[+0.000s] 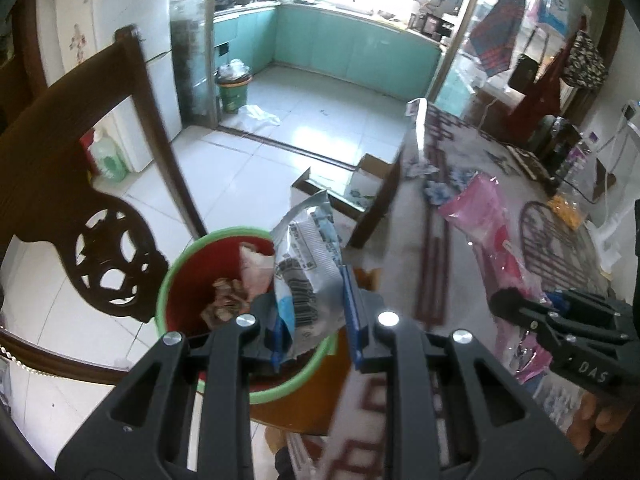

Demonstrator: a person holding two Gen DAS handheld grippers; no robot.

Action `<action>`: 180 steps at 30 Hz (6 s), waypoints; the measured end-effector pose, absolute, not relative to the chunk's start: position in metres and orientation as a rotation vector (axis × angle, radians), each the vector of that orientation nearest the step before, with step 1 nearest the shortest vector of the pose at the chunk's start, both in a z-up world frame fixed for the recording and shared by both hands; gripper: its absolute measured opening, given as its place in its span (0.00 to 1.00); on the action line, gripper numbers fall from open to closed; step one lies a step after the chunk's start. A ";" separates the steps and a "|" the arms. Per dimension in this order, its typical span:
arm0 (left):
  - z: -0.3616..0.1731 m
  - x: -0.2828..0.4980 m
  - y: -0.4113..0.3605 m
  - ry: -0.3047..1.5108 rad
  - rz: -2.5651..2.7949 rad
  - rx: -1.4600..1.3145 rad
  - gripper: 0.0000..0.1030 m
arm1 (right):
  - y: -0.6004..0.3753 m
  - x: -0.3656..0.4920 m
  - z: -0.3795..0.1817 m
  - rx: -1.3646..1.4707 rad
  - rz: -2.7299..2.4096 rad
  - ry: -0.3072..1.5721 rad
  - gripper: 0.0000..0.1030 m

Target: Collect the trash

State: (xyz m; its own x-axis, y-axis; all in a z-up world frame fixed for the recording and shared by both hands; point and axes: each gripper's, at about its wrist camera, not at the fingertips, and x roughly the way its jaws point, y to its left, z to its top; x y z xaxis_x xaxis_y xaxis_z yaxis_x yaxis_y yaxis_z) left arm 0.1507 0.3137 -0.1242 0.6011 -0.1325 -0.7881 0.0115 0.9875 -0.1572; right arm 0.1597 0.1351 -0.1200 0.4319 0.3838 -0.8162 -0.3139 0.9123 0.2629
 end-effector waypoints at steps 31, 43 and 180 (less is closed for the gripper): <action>-0.177 0.214 0.402 1.058 -0.055 -0.173 0.23 | 0.244 0.218 -0.169 0.108 0.556 1.175 0.32; -0.168 0.210 0.417 1.009 0.054 -0.226 0.76 | 0.217 0.201 -0.153 0.137 0.514 1.108 0.80; -0.016 0.083 0.053 0.617 0.045 0.000 0.95 | -0.179 0.041 -0.040 0.060 -0.036 0.589 0.93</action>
State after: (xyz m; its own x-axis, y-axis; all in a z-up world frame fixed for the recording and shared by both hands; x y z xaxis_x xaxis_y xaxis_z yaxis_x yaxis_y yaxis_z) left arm 0.0826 0.0525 -0.0161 0.8145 0.0425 -0.5786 -0.0425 0.9990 0.0136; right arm 0.0411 -0.1790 -0.0400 0.8309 -0.0166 -0.5562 0.0510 0.9976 0.0463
